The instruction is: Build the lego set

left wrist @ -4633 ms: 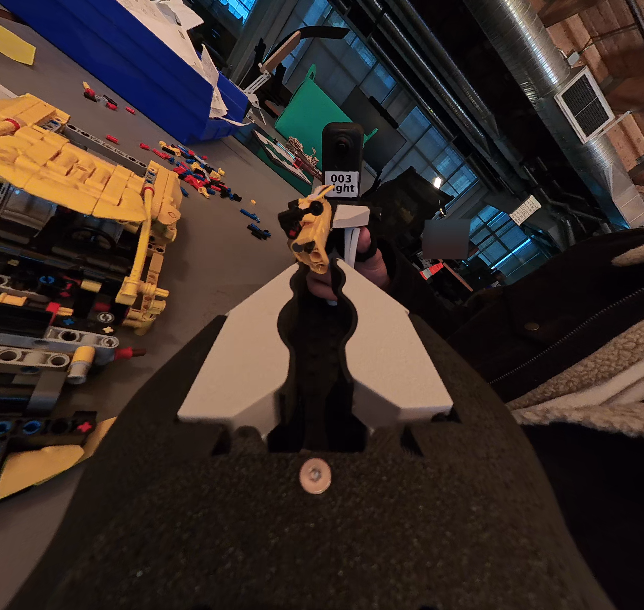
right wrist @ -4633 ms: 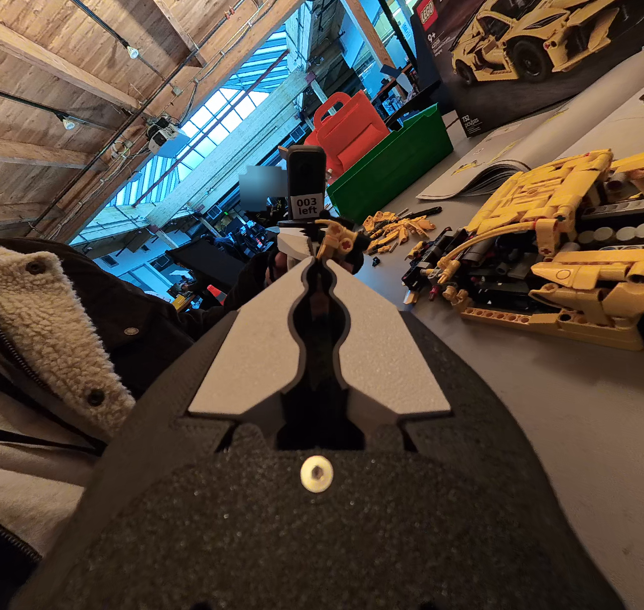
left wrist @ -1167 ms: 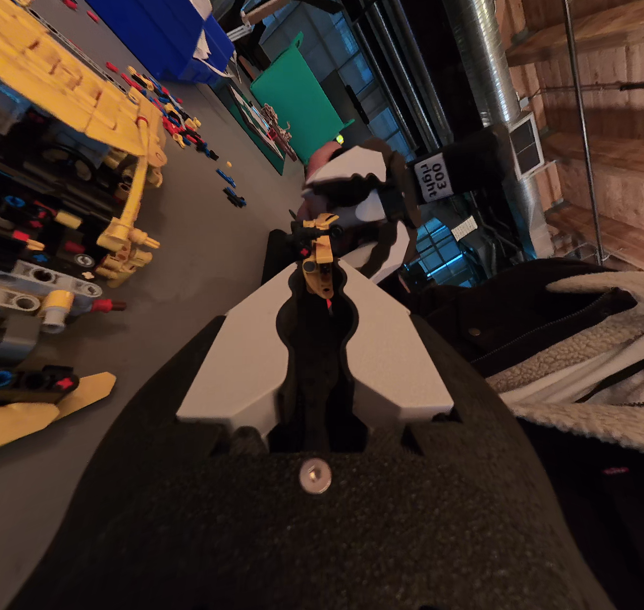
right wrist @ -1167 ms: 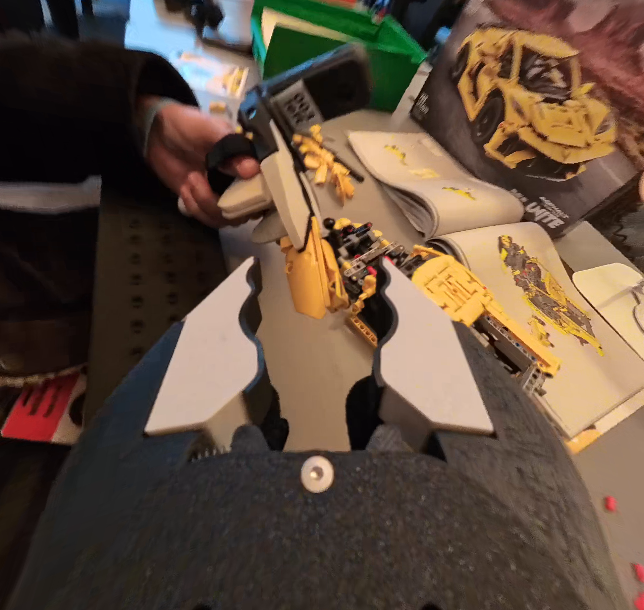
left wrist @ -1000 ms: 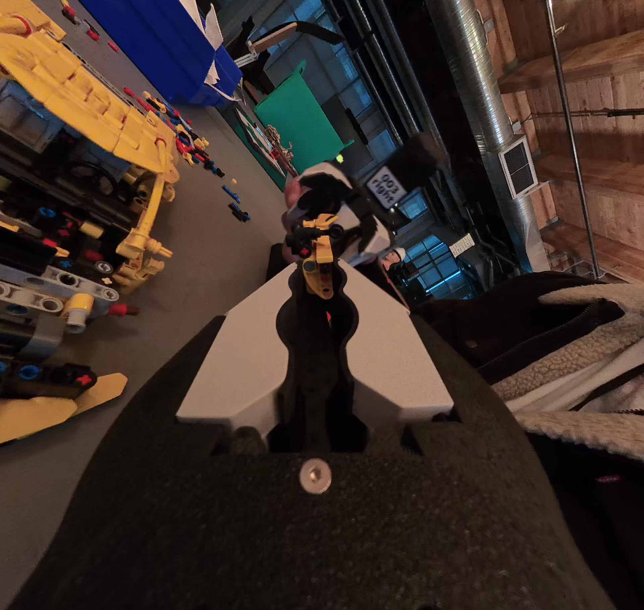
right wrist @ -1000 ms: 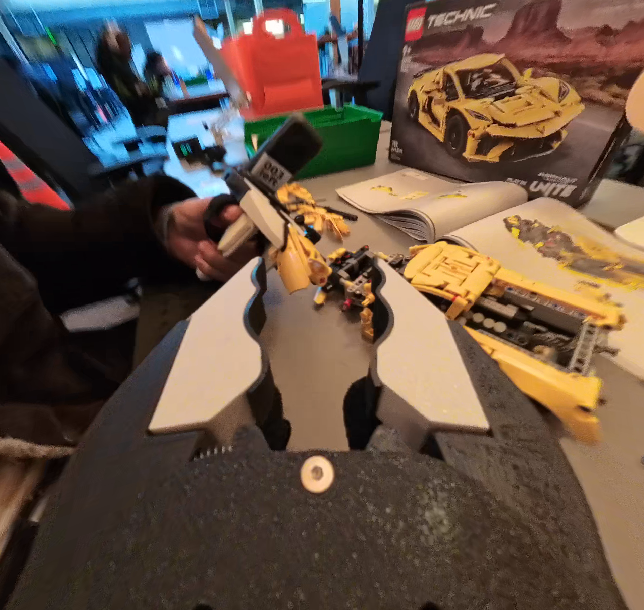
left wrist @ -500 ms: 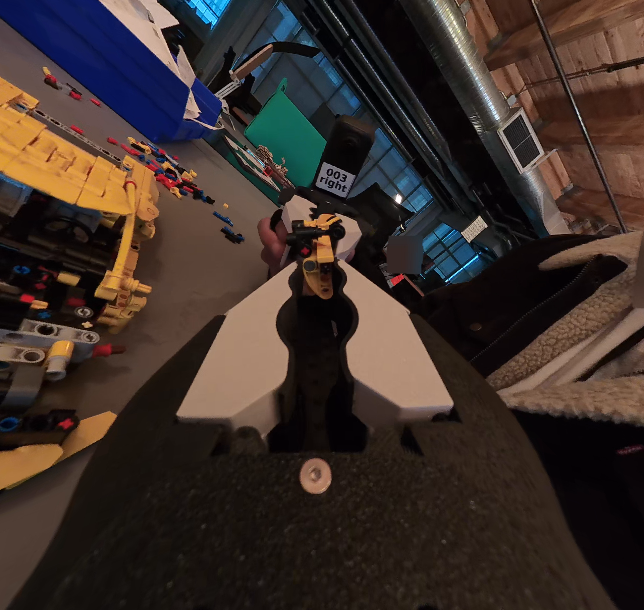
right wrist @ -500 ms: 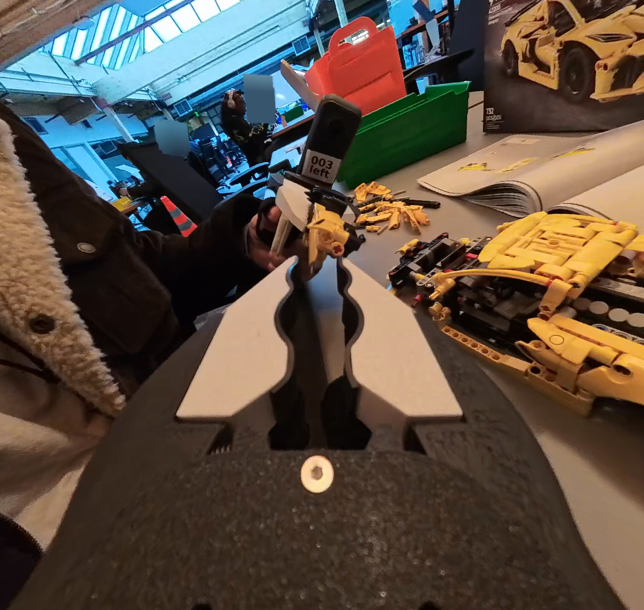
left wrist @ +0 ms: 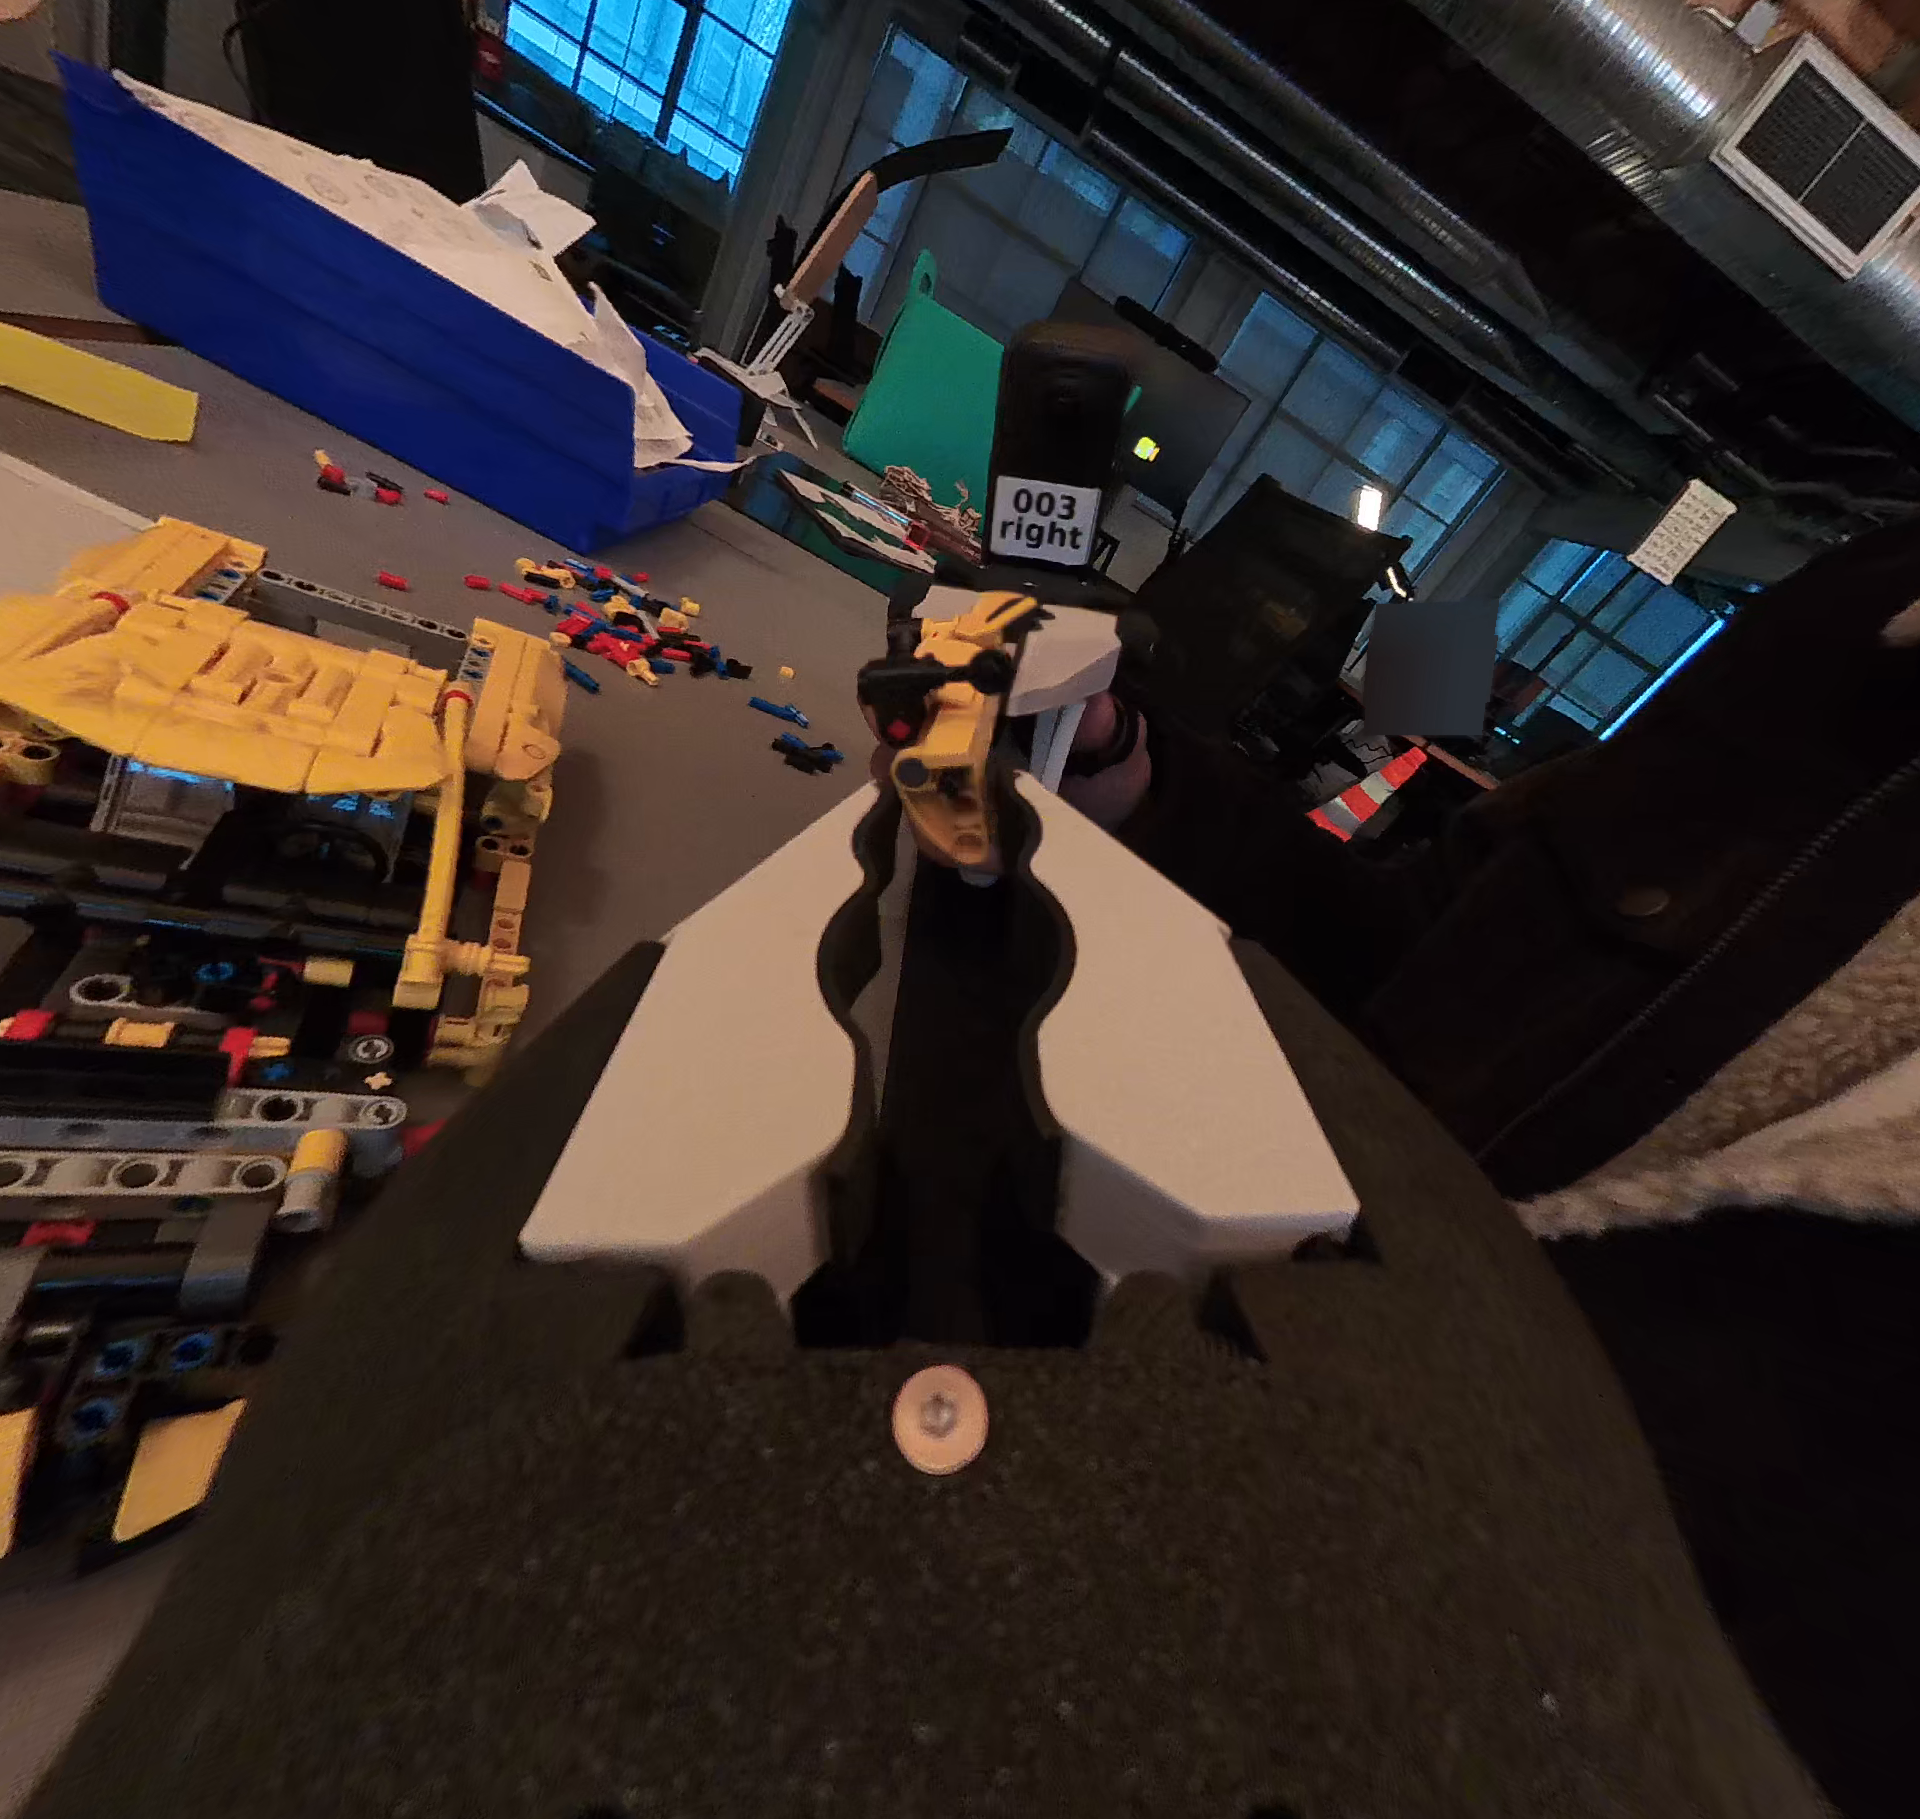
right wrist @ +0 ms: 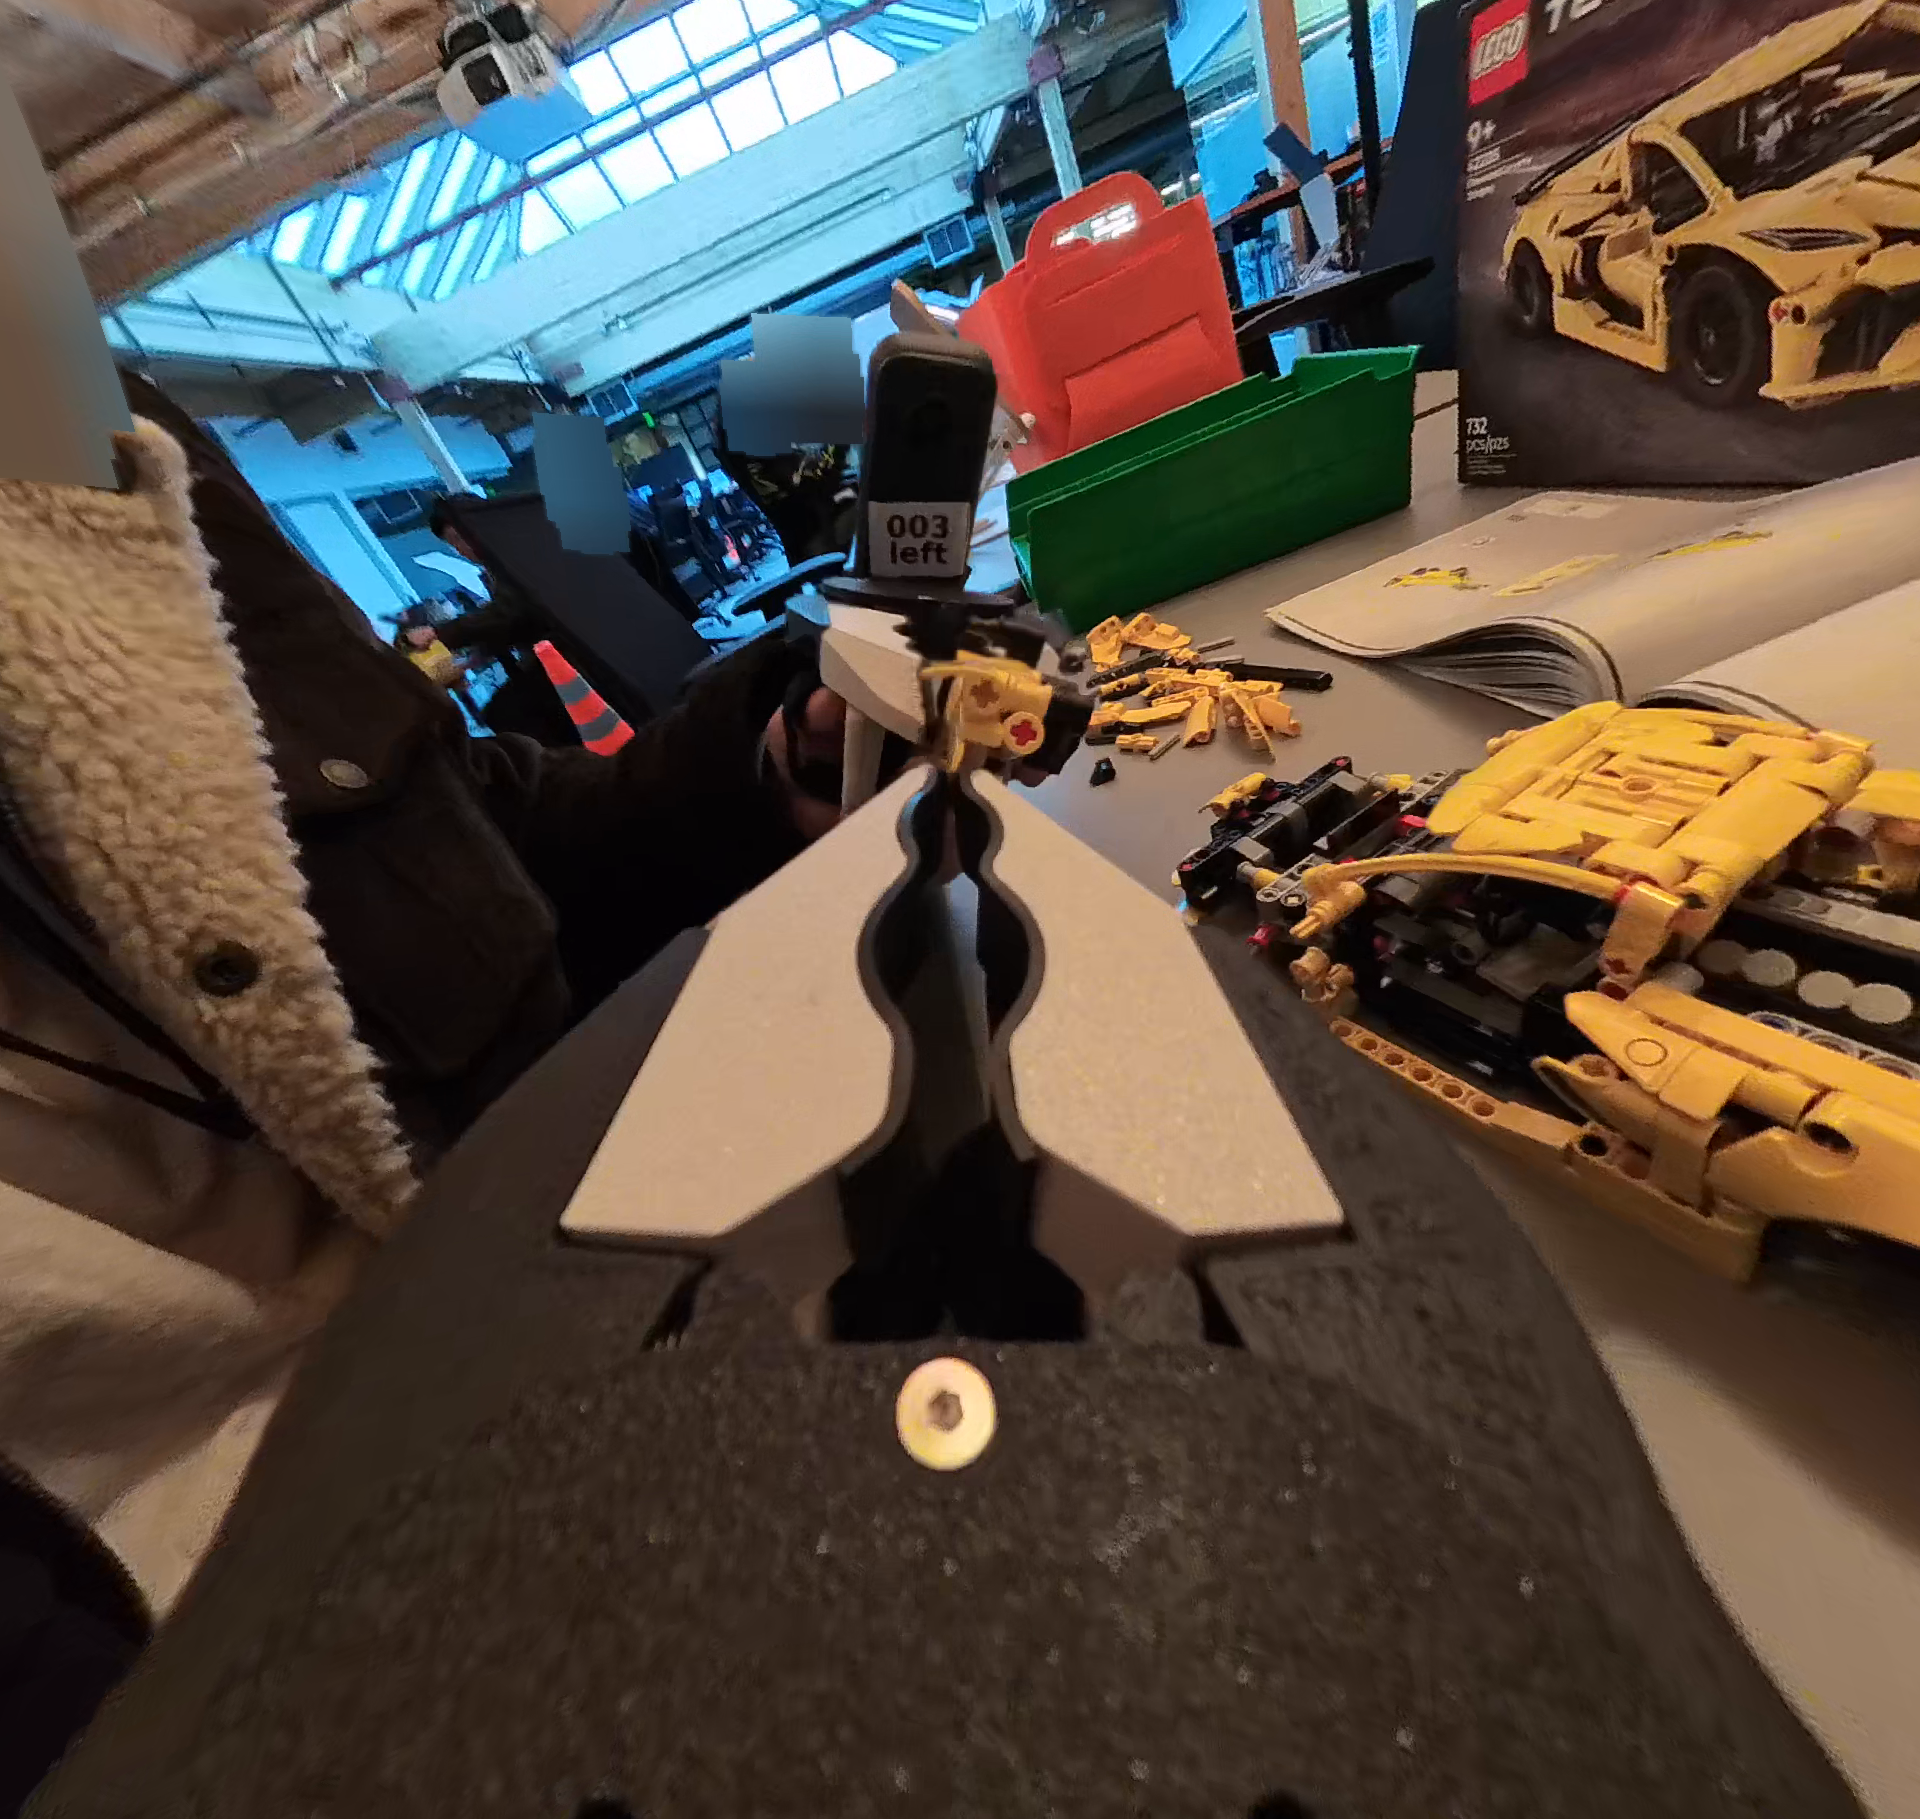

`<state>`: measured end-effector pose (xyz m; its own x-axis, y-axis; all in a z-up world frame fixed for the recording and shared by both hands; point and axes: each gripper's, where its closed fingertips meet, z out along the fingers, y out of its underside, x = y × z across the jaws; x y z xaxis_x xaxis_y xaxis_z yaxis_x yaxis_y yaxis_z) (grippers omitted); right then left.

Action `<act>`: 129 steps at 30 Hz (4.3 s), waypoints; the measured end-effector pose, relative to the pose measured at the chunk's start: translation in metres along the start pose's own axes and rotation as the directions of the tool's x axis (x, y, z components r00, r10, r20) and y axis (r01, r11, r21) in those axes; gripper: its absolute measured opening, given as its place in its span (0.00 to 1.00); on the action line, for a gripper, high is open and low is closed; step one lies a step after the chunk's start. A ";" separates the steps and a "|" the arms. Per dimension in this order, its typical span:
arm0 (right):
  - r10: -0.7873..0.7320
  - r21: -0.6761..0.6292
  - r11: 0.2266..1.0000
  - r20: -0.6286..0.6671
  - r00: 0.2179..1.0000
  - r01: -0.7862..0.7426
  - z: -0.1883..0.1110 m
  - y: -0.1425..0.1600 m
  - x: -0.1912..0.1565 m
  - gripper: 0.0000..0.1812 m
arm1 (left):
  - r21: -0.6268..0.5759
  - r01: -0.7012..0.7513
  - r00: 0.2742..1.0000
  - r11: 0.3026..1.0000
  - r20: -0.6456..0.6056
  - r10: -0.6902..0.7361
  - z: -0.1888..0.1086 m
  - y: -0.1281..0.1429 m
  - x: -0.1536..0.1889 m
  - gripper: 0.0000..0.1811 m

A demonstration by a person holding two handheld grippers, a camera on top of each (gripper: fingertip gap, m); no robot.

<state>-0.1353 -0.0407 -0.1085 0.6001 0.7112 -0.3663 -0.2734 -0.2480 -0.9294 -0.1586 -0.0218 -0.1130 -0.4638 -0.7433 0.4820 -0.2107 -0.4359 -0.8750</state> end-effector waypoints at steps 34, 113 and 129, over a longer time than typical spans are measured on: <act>-0.085 -0.040 0.996 -0.166 0.982 0.079 0.022 0.004 0.016 0.15 | -0.685 -0.712 -0.011 0.157 0.234 0.972 -0.009 0.004 -0.040 0.07; -0.425 0.004 0.905 -0.031 0.905 0.425 0.023 -0.001 -0.020 0.04 | 0.063 0.450 0.863 0.891 -0.289 -0.416 -0.003 -0.008 0.017 0.09; -0.381 0.052 0.921 -0.098 0.919 0.387 0.020 -0.010 -0.013 0.11 | 0.096 0.437 0.882 0.894 -0.238 -0.406 -0.003 -0.010 0.007 0.09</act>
<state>-0.1556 -0.0344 -0.0938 0.7293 0.6840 0.0127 -0.0587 0.0811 -0.9950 -0.1621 -0.0216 -0.1013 -0.5287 -0.3581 0.7696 -0.3087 -0.7635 -0.5673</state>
